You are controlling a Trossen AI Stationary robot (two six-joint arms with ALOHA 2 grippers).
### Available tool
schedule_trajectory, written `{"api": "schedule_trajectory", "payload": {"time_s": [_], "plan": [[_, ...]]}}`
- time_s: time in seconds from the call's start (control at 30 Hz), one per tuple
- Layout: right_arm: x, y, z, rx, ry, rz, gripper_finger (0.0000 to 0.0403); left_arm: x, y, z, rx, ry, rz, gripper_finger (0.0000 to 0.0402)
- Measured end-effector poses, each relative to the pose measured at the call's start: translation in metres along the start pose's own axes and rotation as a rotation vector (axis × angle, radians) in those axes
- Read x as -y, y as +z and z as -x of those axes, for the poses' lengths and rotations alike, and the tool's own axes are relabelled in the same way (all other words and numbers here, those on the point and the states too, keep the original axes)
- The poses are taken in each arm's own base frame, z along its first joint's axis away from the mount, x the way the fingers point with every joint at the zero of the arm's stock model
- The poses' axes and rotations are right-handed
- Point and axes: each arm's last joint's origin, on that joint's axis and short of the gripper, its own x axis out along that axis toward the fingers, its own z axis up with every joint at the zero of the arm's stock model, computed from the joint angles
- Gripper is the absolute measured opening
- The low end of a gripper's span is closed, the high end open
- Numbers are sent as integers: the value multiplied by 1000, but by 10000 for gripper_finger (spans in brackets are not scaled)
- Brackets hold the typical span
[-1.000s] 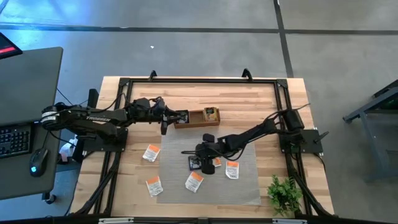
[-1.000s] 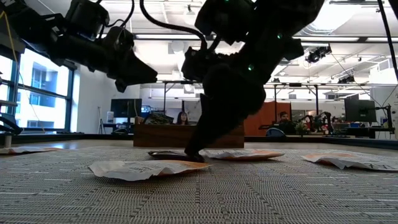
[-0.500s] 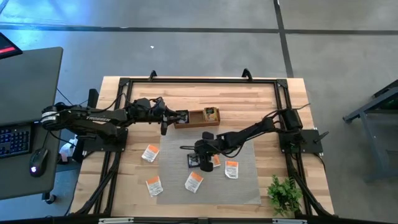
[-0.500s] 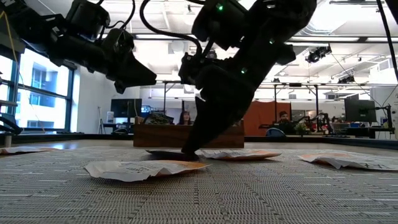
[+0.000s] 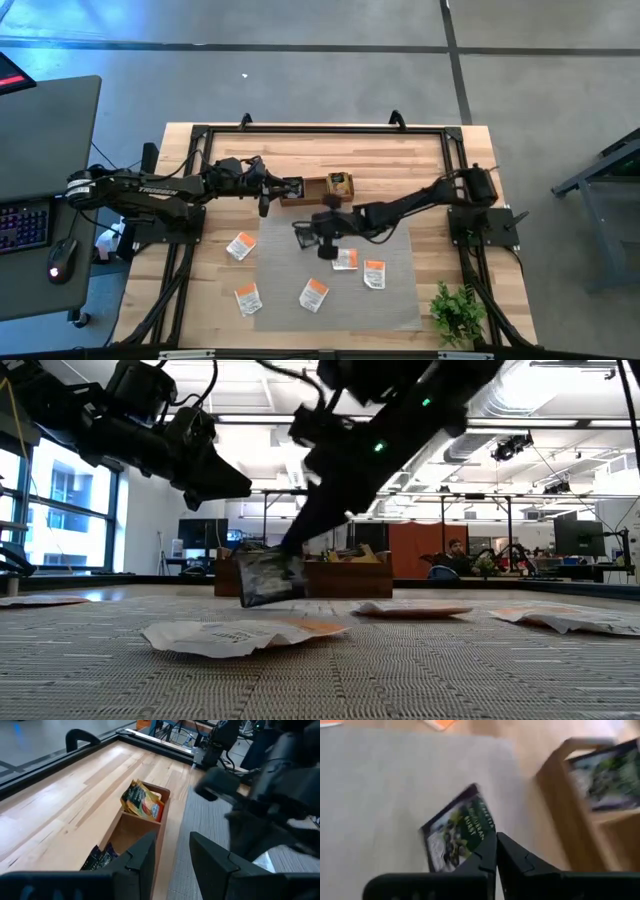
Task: Pick & Place Tea
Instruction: Put the violet tea bag into the left section of the wooden organizer
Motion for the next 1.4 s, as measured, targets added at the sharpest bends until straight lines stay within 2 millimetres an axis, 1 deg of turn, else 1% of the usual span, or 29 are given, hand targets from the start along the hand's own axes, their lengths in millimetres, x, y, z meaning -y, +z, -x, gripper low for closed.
{"api": "schedule_trajectory", "payload": {"time_s": [0.1, 0.23, 0.37, 0.5, 0.6, 0.7, 0.87, 1.03, 1.13, 1.23, 1.4], "plan": [[16, 2, -6, 34, -76, 37, 6, 0, 0, 0, 5, 8, 0, 120], [45, 13, -10, 121, -211, 34, 3, -1, 0, 0, 5, 20, 0, 120], [73, 21, -14, 202, -243, 48, 2, -1, 0, 0, 8, 20, 0, 120], [92, 21, -15, 217, -260, 59, 2, -1, 0, 0, 6, 20, -2, 120], [104, 21, -16, 227, -277, 54, 1, -1, 0, 0, 6, 21, -8, 120], [110, 21, -16, 244, -222, 51, 1, -1, 0, 0, 8, 23, -8, 120], [106, 21, -17, 248, -159, 62, 1, -1, 1, 0, 12, 23, -9, 120], [102, 14, -28, 227, -160, 119, 1, -1, 1, 0, 13, 22, -9, 120], [103, 11, -33, 235, -196, 127, 1, -1, 1, 0, 13, 22, -9, 120], [107, 13, -33, 262, -228, 120, 1, -1, 1, 0, 13, 22, -9, 120], [110, 13, -34, 269, -209, 117, 6, -1, 1, 0, 12, 22, -9, 120]]}}
